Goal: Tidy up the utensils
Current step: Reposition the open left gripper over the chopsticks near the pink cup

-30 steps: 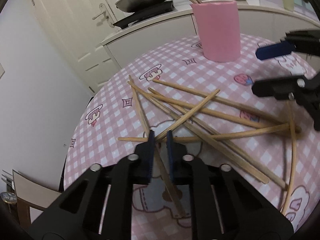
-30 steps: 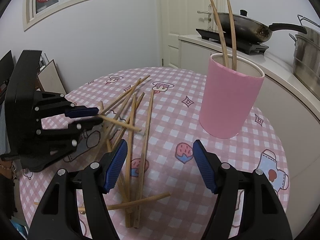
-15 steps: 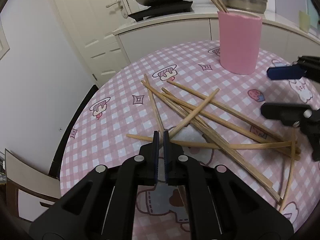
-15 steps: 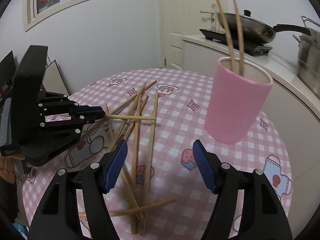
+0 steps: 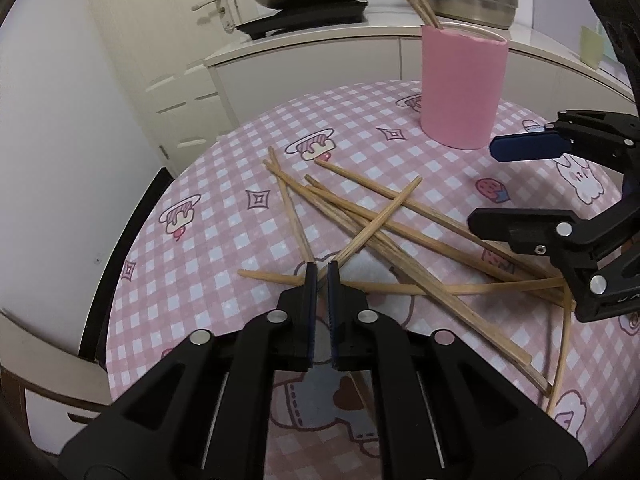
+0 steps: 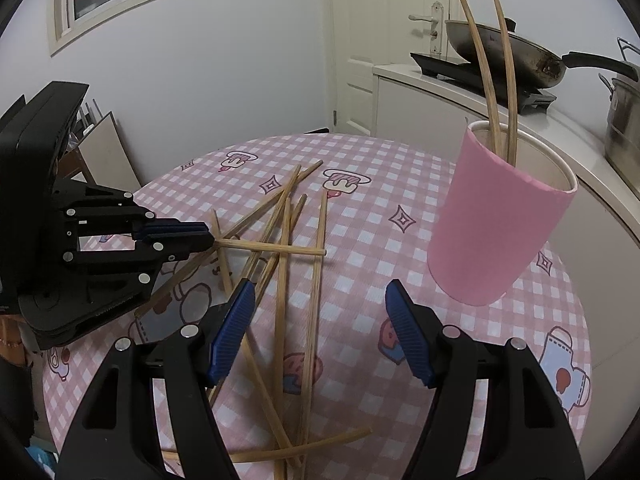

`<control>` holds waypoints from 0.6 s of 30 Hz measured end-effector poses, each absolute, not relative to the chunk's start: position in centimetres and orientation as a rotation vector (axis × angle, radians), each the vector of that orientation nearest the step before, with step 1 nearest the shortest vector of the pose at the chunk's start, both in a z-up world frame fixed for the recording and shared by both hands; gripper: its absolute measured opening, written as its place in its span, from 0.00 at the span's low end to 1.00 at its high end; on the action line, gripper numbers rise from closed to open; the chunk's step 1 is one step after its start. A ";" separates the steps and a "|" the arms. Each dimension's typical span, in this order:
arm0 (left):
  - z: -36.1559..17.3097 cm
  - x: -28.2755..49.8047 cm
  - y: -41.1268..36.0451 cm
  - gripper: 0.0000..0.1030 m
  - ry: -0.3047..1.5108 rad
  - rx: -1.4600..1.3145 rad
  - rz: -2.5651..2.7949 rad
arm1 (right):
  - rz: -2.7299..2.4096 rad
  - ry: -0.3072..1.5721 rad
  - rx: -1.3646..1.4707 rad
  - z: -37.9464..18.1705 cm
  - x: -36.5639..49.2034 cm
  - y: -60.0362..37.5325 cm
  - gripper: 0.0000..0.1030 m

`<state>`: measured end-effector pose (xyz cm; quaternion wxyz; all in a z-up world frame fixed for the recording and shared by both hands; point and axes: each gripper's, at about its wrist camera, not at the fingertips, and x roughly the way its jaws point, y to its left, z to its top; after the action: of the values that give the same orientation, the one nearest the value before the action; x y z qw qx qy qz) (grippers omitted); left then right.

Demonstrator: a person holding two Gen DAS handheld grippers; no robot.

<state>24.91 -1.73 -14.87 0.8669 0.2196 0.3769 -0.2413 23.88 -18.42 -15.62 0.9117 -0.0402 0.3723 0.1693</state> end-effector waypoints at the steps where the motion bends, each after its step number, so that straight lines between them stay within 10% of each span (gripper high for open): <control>1: -14.8 24.9 -1.8 0.51 0.778 0.466 -0.500 | 0.349 0.768 -0.084 -15.6 23.9 -18.4 0.63; 2: -14.5 24.5 -1.9 0.66 0.729 0.480 -0.488 | 0.350 0.768 -0.085 -15.6 23.9 -18.4 0.63; 6: -14.1 24.5 -2.4 0.65 0.710 0.500 -0.514 | 0.351 0.767 -0.084 -15.6 24.0 -18.4 0.62; 11: -15.1 25.9 -2.8 0.34 0.770 0.529 -0.539 | 0.350 0.764 -0.085 -15.5 24.2 -18.4 0.62; 18: -15.8 26.4 -3.7 0.34 0.773 0.559 -0.585 | 0.343 0.772 -0.088 -15.9 25.0 -18.6 0.63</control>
<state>26.43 -3.71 -15.78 0.8476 0.2653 0.3664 -0.2773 25.00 -18.60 -15.88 0.9112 -0.0427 0.3745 0.1665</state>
